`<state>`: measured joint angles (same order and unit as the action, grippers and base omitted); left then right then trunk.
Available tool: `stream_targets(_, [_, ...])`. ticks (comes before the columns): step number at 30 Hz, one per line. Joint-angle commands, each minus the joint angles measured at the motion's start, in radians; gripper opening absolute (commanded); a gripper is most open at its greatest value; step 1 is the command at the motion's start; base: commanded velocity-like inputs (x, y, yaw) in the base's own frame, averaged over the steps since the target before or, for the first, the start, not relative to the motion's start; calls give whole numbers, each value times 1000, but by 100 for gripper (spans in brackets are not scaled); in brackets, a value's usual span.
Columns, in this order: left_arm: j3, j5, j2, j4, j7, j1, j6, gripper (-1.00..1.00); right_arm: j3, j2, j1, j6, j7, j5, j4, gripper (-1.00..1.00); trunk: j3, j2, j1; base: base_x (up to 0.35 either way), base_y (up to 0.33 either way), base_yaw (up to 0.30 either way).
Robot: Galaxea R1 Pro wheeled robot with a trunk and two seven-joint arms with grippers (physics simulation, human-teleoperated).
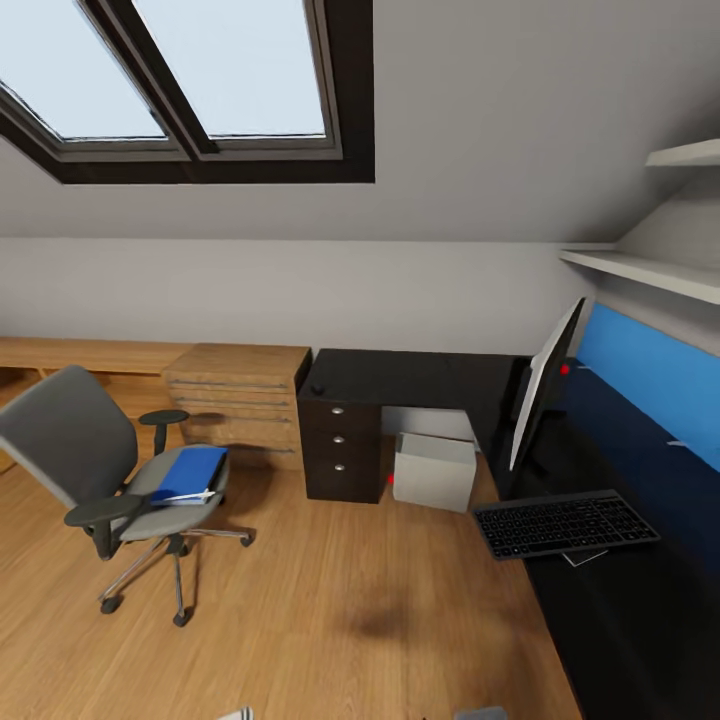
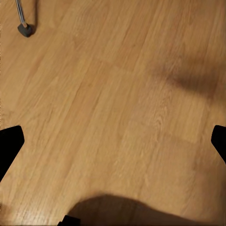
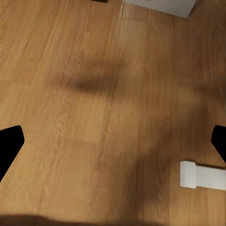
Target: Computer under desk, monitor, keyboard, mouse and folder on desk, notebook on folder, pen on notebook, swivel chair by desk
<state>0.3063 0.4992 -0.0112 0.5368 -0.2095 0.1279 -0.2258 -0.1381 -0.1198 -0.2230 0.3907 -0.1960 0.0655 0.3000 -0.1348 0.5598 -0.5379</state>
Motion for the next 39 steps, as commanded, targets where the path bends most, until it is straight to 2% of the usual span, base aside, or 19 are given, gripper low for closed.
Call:
stream_targets(1, [8, 7, -1, 0, -8, 1, -5, 100, -5, 0, -1, 0, -10, 7, -1, 100, 1, -6, 4, 0, 0, 0])
stream_targets(10, [10, 8, 1, -6, -8, 1, -3, 100, -4, 0, -1, 0, 3, 6, 7, 100, 30, -69, 38, 0, 0, 0])
stream_targets(15, [11, 9, 2, -9, -8, 1, -1, 100, -2, 0, -2, -5, 72, 5, 34, 100, 45, -104, 57, 0, 0, 0])
stream_targets(18, [12, 10, 1, -10, -8, 1, 0, 100, -1, 0, -2, -16, 109, 3, 91, 100, 55, -125, 69, 0, 0, 0])
stream_targets(21, [12, 10, 1, -10, -10, 1, 0, 100, 3, 1, -2, -78, 126, 1, 180, 100, 64, -146, 80, 0, 0, 0])
stream_targets(22, [12, 10, 1, -10, -16, 1, 0, 100, 5, 2, -2, -134, 131, -3, 236, 100, 67, -153, 84, 0, 0, 0])
stream_targets(24, [12, 10, 1, -11, -25, 1, 0, 100, 10, 3, -3, -199, 133, -8, 299, 100, 70, -160, 88, 0, 0, 0])
stream_targets(25, [12, 10, 1, -11, -35, 1, 1, 100, 18, 5, -4, -265, 135, -15, 366, 100, 70, -160, 88, 0, 0, 0])
stream_targets(27, [13, 10, 1, -11, -44, 1, 0, 100, 34, 8, -6, -330, 135, -22, 430, 100, 70, -160, 88, 0, 0, 0])
stream_targets(28, [13, 10, 2, -11, -51, 1, 0, 100, 57, 13, -8, -402, 136, -27, 497, 100, 70, -160, 88, 0, 0, 0])
stream_targets(30, [13, 10, 2, -11, -55, 1, 0, 100, 79, 17, -10, -470, 136, -31, 556, 100, 70, -160, 88, 0, 0, 0])
stream_targets(31, [13, 10, 2, -11, -57, 1, 0, 100, 101, 20, -13, -543, 137, -34, 618, 100, 70, -160, 88, 0, 0, 0])
stream_targets(33, [14, 10, 2, -11, -59, 1, 0, 100, 120, 21, -20, -618, 138, -36, 683, 100, 70, -160, 88, 0, 0, 0])
stream_targets(34, [14, 10, 2, -11, -60, 1, 0, 100, 138, 23, -29, -690, 139, -39, 747, 100, 70, -160, 88, 0, 0, 0])
stream_targets(35, [14, 10, 2, -11, -60, 1, 0, 100, 147, 23, -34, -724, 139, -41, 778, 100, 70, -160, 88, 0, 0, 0])
stream_targets(37, [14, 10, 2, -11, -61, 1, 0, 100, 190, 24, -46, -842, 139, -62, 889, 100, 70, -160, 88, 0, 0, 0])
stream_targets(39, [14, 10, 2, -11, -62, 1, 0, 100, 213, 25, -49, -884, 139, -79, 928, 100, 70, -160, 88, 0, 0, 0])
